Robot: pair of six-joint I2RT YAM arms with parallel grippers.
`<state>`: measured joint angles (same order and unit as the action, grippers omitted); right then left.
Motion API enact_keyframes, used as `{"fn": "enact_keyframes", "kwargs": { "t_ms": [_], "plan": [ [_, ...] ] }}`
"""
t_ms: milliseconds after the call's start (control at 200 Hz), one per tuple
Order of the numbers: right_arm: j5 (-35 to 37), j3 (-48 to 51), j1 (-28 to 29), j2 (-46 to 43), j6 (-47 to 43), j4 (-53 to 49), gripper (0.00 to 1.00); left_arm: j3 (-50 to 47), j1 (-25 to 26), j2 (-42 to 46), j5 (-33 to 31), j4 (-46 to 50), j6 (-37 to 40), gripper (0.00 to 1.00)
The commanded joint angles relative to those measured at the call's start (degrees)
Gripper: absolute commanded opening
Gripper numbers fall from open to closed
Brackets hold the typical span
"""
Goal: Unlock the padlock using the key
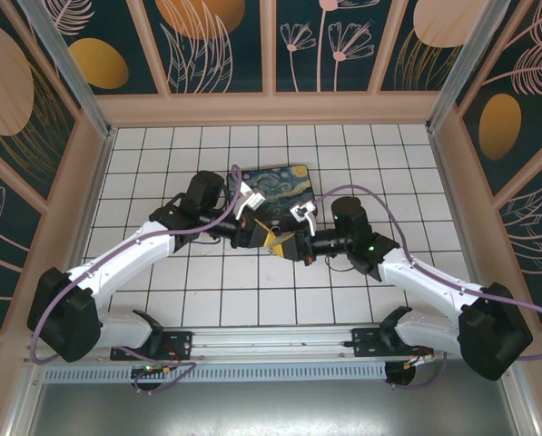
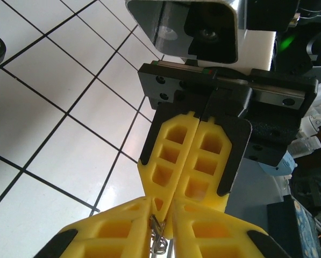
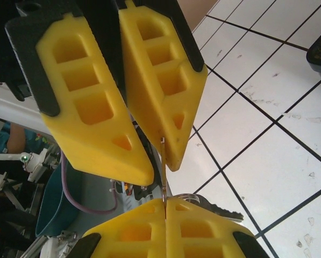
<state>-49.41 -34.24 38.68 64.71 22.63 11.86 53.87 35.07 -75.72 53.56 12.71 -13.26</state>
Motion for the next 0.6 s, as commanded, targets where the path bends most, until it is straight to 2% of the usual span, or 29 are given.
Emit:
{"fn": "enact_keyframes", "kwargs": {
  "t_ms": [0, 55, 120, 175, 225, 305, 405, 470, 596],
  "plan": [
    [-0.6, -1.53, -0.18, -0.04, 0.13, 2.39, 0.0, -0.74, 0.6, 1.28, 1.2, 0.65, 1.19, 0.19],
    [-0.6, -1.53, -0.18, -0.1, 0.05, 2.32, 0.0, -0.7, 0.62, 1.28, 1.2, 0.65, 1.23, 0.18],
    [-0.43, -1.68, -0.27, -0.11, -0.13, 1.79, 0.0, -0.73, 0.61, 1.37, 0.96, 0.72, 1.14, 0.09],
    [-0.13, -1.63, -0.31, -0.33, -0.31, 1.59, 0.0, -0.69, 0.61, 1.46, 0.59, 0.66, 1.01, 0.06],
    [0.17, -1.45, -0.52, -0.47, -0.35, 1.42, 0.0, -0.84, 0.57, 1.55, -0.12, 0.36, 0.47, 0.0],
    [0.35, -1.1, -0.79, -0.67, -0.4, 1.41, 0.03, -1.32, 0.67, 2.04, -1.85, -1.4, -1.98, 0.0],
    [0.95, -0.23, -0.97, -1.21, -0.74, 1.84, 0.15, -2.61, 0.62, 2.89, -4.28, -6.73, -8.07, 0.0],
    [1.82, 0.6, -1.45, -2.14, -0.92, 2.03, 0.27, -3.83, 0.6, 3.62, -6.84, -11.4, -13.05, 0.0],
    [2.52, 3.71, -4.12, -5.87, 1.29, 5.61, 0.39, -6.48, 0.55, 4.72, -10.55, -19.42, -21.29, 0.0]
  ]
}}
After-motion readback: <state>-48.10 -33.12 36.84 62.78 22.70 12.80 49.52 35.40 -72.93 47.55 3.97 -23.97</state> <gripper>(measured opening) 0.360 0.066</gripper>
